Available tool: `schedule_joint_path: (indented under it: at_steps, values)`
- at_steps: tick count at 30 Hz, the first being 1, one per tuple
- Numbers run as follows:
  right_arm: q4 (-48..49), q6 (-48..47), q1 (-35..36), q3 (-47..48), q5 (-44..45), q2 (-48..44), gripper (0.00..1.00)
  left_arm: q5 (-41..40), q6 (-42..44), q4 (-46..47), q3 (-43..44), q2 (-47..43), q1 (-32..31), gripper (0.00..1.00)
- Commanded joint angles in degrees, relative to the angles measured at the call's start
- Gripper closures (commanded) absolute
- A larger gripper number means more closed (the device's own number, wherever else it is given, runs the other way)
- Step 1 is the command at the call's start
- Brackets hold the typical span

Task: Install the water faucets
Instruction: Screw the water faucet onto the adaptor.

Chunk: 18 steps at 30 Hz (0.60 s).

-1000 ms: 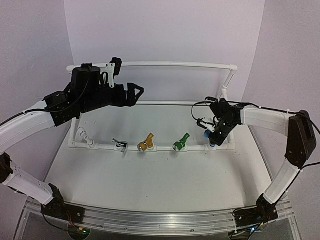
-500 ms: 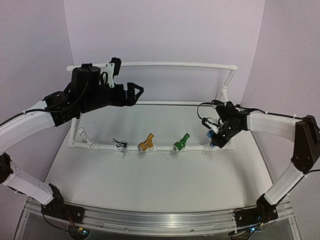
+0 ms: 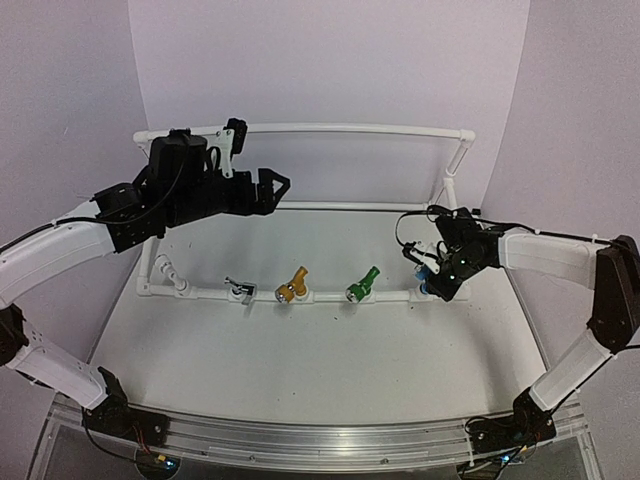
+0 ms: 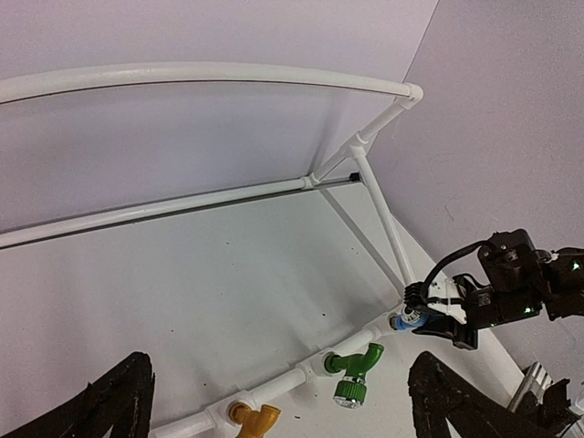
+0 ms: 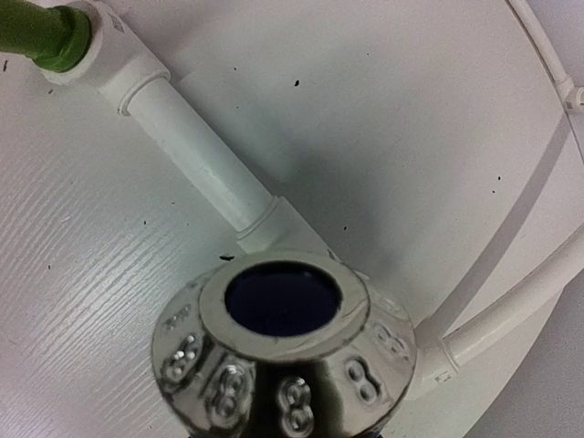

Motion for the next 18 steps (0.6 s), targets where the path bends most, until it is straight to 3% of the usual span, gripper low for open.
schedule_joint_path:
  at_steps: [1, 8, 12, 18]
  values:
    - [-13.10, 0.95, 0.23, -1.94, -2.24, 4.31, 1.00, 0.31, 0.73, 2.12, 2.45, 0.97, 0.19, 0.03]
    - [-13.94, 4.96, 2.73, 2.17, -2.48, 5.23, 1.00, 0.74, 0.18, 2.13, 2.90, 1.84, 0.19, 0.04]
    - [-10.82, 4.34, 4.65, -0.01, -2.19, 2.98, 1.00, 0.72, -0.54, 2.25, 3.13, 2.07, 0.21, 0.04]
    - [-5.22, -12.66, 4.69, -8.17, 0.71, -2.12, 1.00, 0.48, -1.21, 2.49, 2.86, 1.86, 0.20, 0.04]
